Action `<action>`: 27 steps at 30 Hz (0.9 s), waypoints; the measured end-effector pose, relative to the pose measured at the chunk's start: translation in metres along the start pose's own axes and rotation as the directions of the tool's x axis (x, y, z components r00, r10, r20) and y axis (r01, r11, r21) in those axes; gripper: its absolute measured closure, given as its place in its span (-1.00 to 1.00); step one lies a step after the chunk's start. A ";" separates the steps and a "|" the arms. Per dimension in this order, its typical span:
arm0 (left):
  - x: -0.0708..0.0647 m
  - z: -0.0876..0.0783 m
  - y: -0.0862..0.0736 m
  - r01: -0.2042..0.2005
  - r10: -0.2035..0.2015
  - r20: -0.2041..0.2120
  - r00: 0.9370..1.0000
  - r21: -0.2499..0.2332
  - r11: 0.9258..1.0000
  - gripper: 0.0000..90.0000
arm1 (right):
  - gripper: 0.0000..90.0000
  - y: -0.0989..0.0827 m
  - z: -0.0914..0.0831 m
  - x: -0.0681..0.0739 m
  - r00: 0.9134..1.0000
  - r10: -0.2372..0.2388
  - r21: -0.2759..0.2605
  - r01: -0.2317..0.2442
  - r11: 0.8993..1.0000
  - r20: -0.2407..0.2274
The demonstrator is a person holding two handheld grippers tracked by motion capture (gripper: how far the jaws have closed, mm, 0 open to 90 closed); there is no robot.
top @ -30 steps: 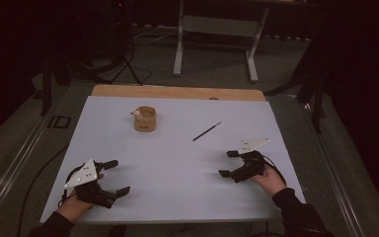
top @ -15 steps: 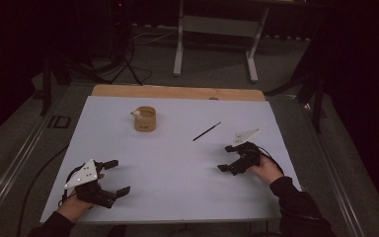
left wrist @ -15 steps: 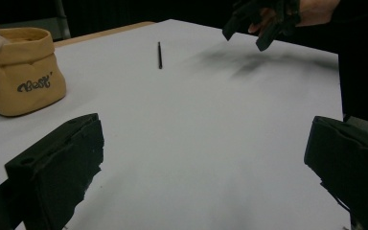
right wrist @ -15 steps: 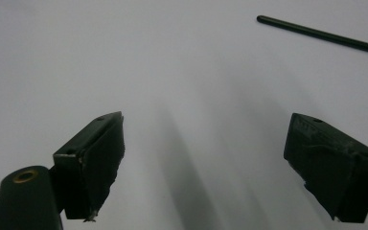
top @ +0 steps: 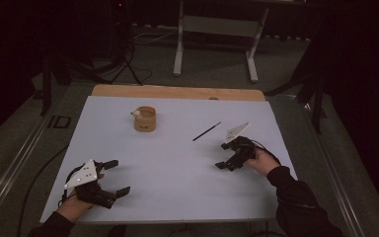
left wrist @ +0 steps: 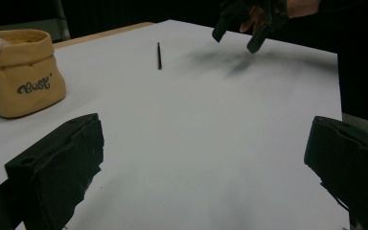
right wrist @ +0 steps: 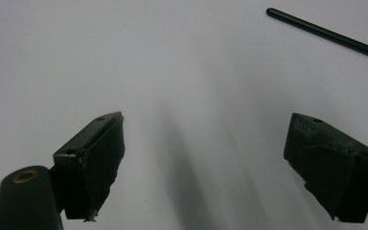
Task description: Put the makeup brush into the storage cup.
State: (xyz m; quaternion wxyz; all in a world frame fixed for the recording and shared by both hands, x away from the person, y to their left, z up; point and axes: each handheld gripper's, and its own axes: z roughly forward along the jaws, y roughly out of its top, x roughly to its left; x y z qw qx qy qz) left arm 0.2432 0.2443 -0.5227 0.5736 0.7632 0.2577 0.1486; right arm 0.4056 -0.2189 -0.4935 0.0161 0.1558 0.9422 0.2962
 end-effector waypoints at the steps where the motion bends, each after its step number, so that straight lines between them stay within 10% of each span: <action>1: 0.000 0.000 0.000 0.000 0.000 0.000 1.000 0.000 1.000 -1.00 | -0.70 0.001 0.001 -0.002 1.000 0.001 0.009 -0.001 1.000 0.004; 6: 0.000 0.000 0.000 -0.003 0.003 0.002 1.000 -0.007 1.000 -1.00 | -0.69 0.013 0.003 -0.010 0.998 0.052 0.082 -0.051 0.995 -0.017; 27: 0.000 0.000 -0.001 0.005 -0.005 0.005 1.000 -0.008 1.000 -1.00 | -0.67 0.035 0.023 -0.029 0.997 -0.009 0.339 0.036 0.940 -0.083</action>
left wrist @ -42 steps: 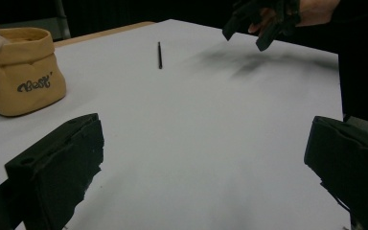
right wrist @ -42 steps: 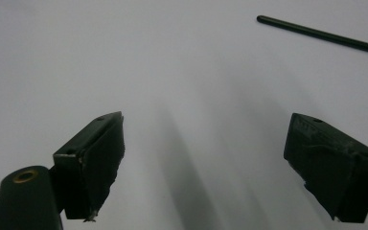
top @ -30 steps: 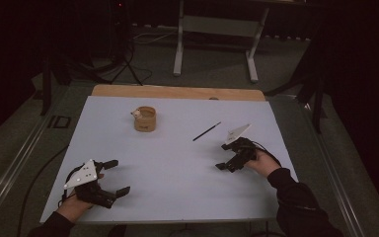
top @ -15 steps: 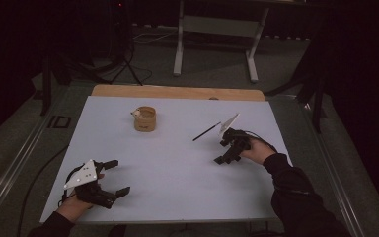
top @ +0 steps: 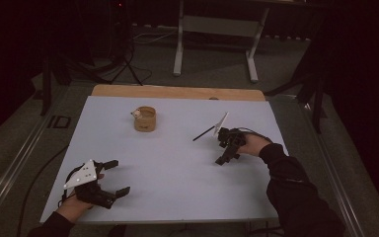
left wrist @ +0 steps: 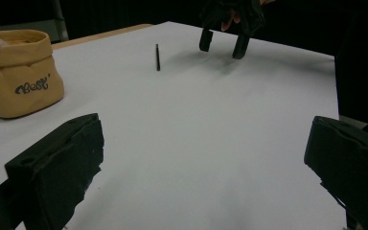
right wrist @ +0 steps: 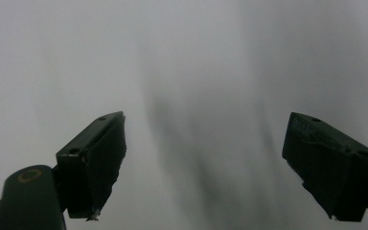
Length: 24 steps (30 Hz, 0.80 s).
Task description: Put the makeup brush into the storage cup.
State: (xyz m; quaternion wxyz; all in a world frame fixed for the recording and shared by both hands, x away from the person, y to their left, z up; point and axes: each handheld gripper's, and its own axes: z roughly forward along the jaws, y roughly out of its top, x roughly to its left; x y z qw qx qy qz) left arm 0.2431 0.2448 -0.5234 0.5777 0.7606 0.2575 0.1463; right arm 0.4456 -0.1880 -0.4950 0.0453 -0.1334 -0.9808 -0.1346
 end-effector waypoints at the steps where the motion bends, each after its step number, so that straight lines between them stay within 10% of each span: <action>1: 0.000 0.000 0.000 0.000 0.000 0.000 1.000 -0.001 1.000 -1.00 | -0.67 0.002 0.000 -0.001 1.000 -0.003 0.013 0.003 1.000 -0.006; 7: 0.000 0.000 0.000 0.001 -0.001 0.000 1.000 -0.003 1.000 -1.00 | -0.68 0.011 -0.002 -0.008 0.999 -0.032 0.061 0.032 0.998 -0.005; 13: 0.000 -0.001 0.000 0.002 -0.002 0.002 1.000 -0.003 1.000 -1.00 | -0.68 0.021 -0.013 -0.013 0.990 -0.136 -0.017 0.137 0.990 0.044; 20: 0.000 -0.002 0.000 0.005 -0.005 0.002 1.000 -0.004 1.000 -1.00 | -0.45 0.031 -0.016 -0.019 0.986 -0.142 0.052 0.138 0.989 0.083; 24: 0.000 -0.002 -0.001 0.007 -0.007 0.002 1.000 -0.003 1.000 -1.00 | -0.64 0.036 -0.015 -0.022 0.981 -0.169 0.083 0.162 0.983 0.093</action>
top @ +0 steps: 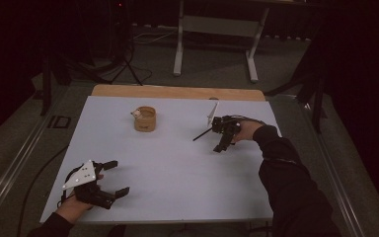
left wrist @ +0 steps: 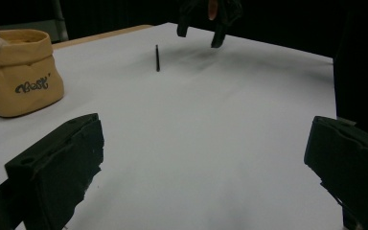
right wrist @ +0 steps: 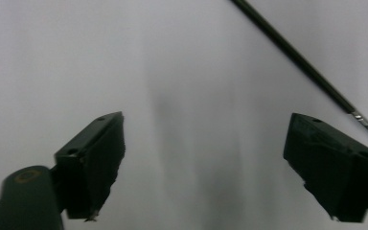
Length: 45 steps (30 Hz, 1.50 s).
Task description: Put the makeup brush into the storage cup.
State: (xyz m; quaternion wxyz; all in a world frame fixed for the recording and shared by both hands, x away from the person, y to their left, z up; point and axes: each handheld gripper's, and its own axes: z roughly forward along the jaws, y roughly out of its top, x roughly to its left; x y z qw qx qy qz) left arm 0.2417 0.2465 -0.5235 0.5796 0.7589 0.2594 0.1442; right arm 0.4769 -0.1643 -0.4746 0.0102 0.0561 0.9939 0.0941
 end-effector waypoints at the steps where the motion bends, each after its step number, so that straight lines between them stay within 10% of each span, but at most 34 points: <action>1: 0.000 0.000 0.000 0.001 -0.001 0.000 1.000 0.000 1.000 -1.00 | -0.57 0.000 -0.001 -0.001 1.000 -0.004 -0.002 0.004 1.000 0.008; 10: 0.000 -0.001 -0.001 0.009 -0.009 -0.005 1.000 -0.001 1.000 -1.00 | -0.53 0.010 0.007 -0.015 0.992 -0.081 0.104 0.071 0.992 0.092; 17: 0.000 -0.003 -0.003 0.014 -0.014 -0.010 1.000 0.001 1.000 -1.00 | -0.33 0.016 0.004 -0.021 0.949 -0.259 0.118 0.241 0.963 0.181; 21: -0.001 -0.003 -0.003 0.016 -0.016 -0.012 1.000 0.002 1.000 -1.00 | -0.34 0.022 0.001 -0.025 0.936 -0.285 0.075 0.275 0.958 0.205; 24: -0.001 -0.004 -0.003 0.016 -0.016 -0.013 1.000 0.003 1.000 -1.00 | -0.15 0.027 0.004 -0.026 0.922 -0.343 0.084 0.333 0.939 0.181; 26: -0.002 -0.004 -0.003 0.016 -0.016 -0.014 1.000 0.003 1.000 -1.00 | -0.13 0.028 0.007 -0.026 0.883 -0.433 0.105 0.420 0.901 0.182; 28: -0.002 -0.005 -0.004 0.016 -0.016 -0.014 1.000 0.004 1.000 -1.00 | -0.03 0.029 0.009 -0.028 0.867 -0.461 0.087 0.453 0.887 0.190; 33: -0.001 -0.004 -0.005 0.020 -0.020 -0.012 1.000 0.008 1.000 -1.00 | 0.20 0.033 0.014 -0.030 0.854 -0.506 0.053 0.503 0.863 0.124; 35: -0.001 -0.004 -0.005 0.019 -0.018 -0.012 1.000 0.012 1.000 -1.00 | 0.20 0.036 0.013 -0.034 0.865 -0.490 0.022 0.490 0.871 0.110; 45: -0.003 -0.004 -0.005 0.017 -0.017 -0.009 1.000 0.014 1.000 -1.00 | 0.52 0.041 0.024 -0.045 0.820 -0.568 0.171 0.551 0.817 0.070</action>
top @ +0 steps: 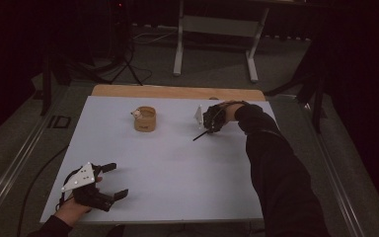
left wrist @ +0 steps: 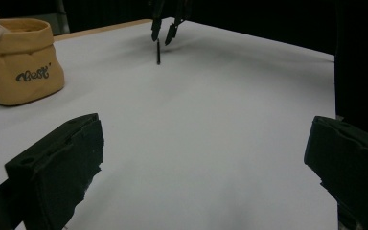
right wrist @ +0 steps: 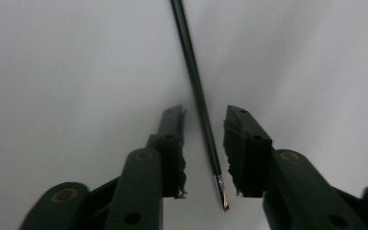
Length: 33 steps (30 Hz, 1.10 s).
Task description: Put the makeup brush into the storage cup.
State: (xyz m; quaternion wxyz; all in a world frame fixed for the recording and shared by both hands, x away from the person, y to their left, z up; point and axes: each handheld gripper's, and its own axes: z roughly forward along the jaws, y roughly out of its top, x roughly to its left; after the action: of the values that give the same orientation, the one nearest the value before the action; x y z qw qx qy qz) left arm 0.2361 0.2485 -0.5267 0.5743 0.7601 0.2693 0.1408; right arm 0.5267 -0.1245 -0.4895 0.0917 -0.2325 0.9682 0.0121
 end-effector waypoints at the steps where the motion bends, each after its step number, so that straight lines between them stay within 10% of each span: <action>1: 0.000 0.000 0.000 0.000 0.000 0.000 1.000 0.000 1.000 -1.00 | 0.52 0.000 0.001 -0.001 1.000 -0.009 0.015 0.009 1.000 -0.003; 8: 0.000 0.001 0.000 -0.003 0.003 -0.001 1.000 0.006 1.000 -1.00 | 0.57 0.000 0.010 -0.005 0.999 -0.043 0.103 0.044 0.994 -0.005; 33: -0.001 -0.001 0.001 -0.011 0.011 0.002 1.000 0.000 1.000 -1.00 | 0.90 0.000 0.010 -0.007 0.999 -0.009 0.082 0.013 0.997 -0.049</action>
State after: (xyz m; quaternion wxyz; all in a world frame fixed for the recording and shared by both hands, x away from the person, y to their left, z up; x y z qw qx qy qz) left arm 0.2349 0.2484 -0.5255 0.5739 0.7618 0.2643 0.1431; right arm 0.5347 -0.1203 -0.4981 0.0776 -0.2342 0.9685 -0.0339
